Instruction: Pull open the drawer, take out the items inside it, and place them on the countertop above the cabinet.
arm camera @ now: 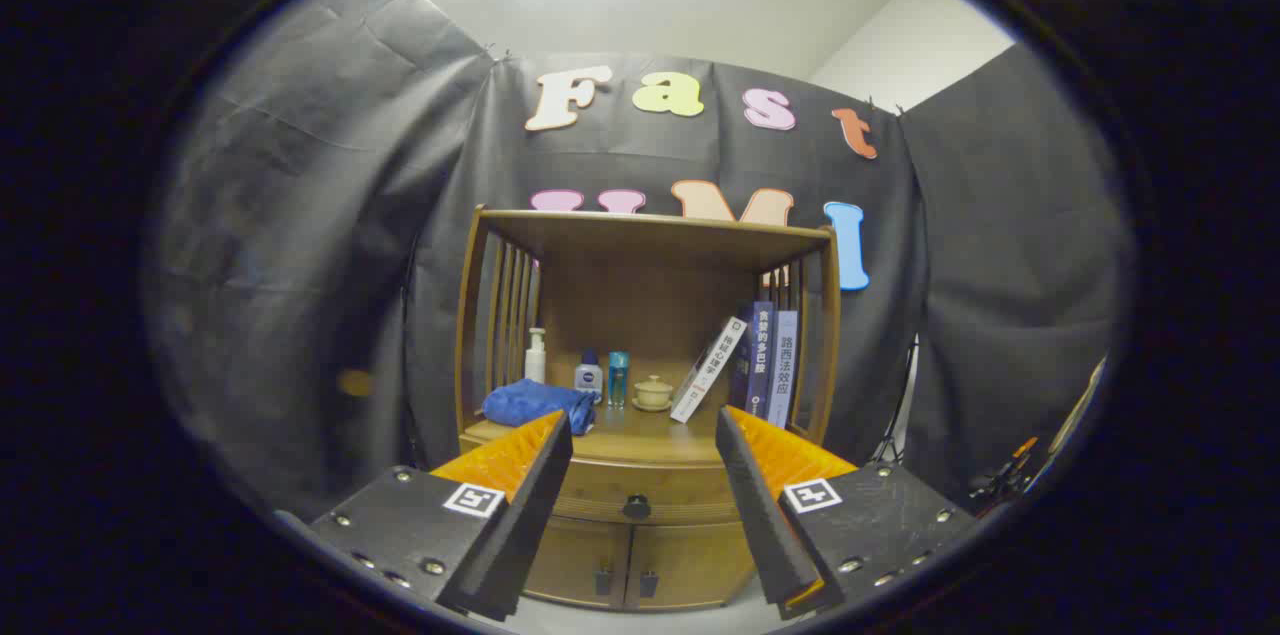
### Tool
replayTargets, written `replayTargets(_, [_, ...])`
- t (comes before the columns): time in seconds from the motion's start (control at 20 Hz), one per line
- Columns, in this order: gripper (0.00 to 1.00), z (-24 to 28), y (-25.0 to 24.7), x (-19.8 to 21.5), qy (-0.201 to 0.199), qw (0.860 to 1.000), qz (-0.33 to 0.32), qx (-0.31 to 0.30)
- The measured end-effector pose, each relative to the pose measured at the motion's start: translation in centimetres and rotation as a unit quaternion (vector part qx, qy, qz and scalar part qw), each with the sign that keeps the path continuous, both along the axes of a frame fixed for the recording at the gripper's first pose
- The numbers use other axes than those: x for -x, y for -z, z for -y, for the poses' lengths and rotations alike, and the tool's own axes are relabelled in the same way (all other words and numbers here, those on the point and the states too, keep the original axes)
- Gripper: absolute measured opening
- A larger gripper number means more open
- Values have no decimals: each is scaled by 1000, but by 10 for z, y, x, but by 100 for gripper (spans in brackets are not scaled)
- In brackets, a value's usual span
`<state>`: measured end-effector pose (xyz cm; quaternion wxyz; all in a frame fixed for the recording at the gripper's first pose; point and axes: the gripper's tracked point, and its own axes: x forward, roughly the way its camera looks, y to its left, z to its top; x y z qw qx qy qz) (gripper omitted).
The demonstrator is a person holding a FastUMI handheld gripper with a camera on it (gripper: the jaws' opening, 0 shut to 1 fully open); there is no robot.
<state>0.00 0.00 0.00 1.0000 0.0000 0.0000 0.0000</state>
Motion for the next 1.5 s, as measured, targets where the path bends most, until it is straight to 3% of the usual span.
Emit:
replayTargets(0.9, [86,22,14,3,28,999,-8,-18])
replayTargets(1.15, [86,27,56,-28,45,998,-43,-33])
replayTargets(1.5, [86,6,135,-97,23,994,-94,-46])
